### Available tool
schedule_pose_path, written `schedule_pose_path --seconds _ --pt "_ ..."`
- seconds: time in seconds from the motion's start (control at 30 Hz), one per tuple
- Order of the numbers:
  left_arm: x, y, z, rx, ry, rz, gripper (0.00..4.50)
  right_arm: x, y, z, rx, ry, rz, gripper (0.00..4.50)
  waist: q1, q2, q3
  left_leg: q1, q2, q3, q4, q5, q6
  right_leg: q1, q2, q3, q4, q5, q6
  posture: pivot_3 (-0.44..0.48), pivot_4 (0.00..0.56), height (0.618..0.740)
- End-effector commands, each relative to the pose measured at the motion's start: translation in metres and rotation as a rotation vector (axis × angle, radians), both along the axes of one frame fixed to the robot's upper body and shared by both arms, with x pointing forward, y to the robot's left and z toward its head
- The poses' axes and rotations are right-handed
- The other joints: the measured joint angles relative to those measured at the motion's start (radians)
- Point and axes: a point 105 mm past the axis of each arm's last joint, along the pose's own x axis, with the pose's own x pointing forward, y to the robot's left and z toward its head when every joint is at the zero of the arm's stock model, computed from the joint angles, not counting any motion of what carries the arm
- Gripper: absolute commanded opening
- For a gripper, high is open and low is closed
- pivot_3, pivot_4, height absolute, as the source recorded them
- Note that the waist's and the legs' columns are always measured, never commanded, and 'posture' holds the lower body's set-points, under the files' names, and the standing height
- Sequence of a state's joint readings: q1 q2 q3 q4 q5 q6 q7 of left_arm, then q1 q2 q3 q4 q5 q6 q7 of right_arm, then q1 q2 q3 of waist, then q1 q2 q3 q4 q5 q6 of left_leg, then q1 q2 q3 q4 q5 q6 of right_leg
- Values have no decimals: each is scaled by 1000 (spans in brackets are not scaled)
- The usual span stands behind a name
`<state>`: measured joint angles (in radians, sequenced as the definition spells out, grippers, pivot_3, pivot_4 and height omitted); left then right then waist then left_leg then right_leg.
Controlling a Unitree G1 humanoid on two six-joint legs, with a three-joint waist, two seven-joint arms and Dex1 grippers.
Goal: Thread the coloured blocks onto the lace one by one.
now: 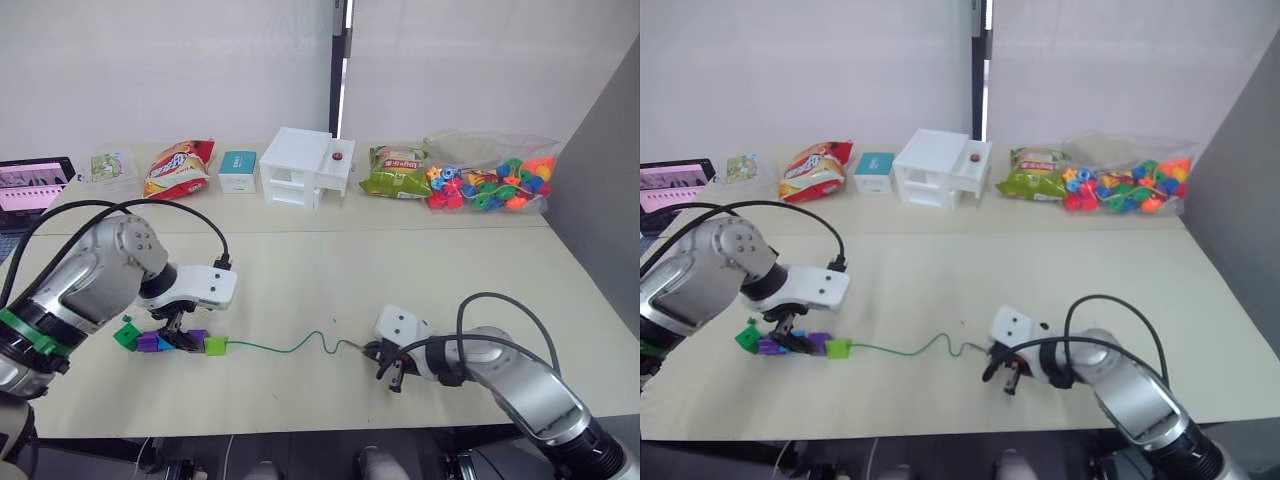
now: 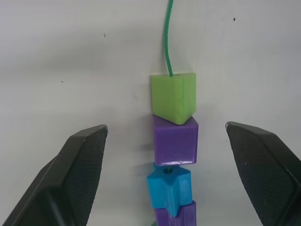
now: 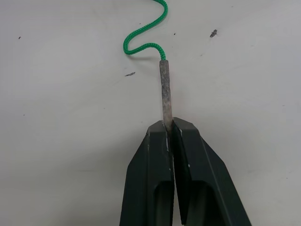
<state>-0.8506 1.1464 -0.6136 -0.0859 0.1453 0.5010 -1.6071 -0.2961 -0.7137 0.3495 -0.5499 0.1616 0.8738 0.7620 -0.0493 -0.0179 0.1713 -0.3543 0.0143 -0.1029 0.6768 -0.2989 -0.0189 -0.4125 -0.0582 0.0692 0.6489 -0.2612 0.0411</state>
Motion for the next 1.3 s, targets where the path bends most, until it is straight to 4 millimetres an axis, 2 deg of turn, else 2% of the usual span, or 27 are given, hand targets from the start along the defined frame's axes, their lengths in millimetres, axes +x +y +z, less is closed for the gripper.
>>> schedule_pose_path --seconds 0.03,0.3,0.6,0.7,0.87,0.93,1.2,1.3 --pt "2 -1 -5 30 0 -19 4244 -3 4 1 7 -9 1 0 1 0 0 0 0 0 0 0 0 0 0 0 0 0 0 0 150 740" --pt "-3 -16 -23 -21 49 4 4244 -8 1 0 4 -2 -18 0 5 0 0 -1 0 0 1 0 0 0 0 0 1 0 0 0 150 740" --pt "-8 -11 -56 -13 105 32 4244 -11 1 2 2 4 -26 0 7 2 -1 2 0 0 1 0 0 3 -1 0 1 0 0 0 150 740" --pt "-12 -5 -61 -9 134 48 3518 -13 -1 2 -3 5 -29 0 7 3 -2 3 0 0 1 0 0 5 -1 0 0 0 0 0 150 740" --pt "-11 -1 -63 -4 137 50 1754 -13 -3 2 -5 8 -34 0 -4 4 -3 5 0 0 1 0 0 5 0 0 1 0 0 0 150 740" --pt "-11 -3 -64 -10 147 47 1311 -13 -4 3 -5 8 -36 0 -3 4 -3 5 0 0 1 0 0 5 0 0 1 0 0 0 150 740" --pt "-12 -5 -65 -22 160 51 1311 -13 -5 2 -7 9 -42 0 -3 5 -3 5 0 0 1 0 0 5 0 0 1 0 0 0 150 740" --pt "-12 -1 -65 -13 162 58 1311 -12 -14 1 -32 3 -66 0 -2 5 -3 5 0 0 1 0 0 5 0 0 1 0 0 0 150 740"
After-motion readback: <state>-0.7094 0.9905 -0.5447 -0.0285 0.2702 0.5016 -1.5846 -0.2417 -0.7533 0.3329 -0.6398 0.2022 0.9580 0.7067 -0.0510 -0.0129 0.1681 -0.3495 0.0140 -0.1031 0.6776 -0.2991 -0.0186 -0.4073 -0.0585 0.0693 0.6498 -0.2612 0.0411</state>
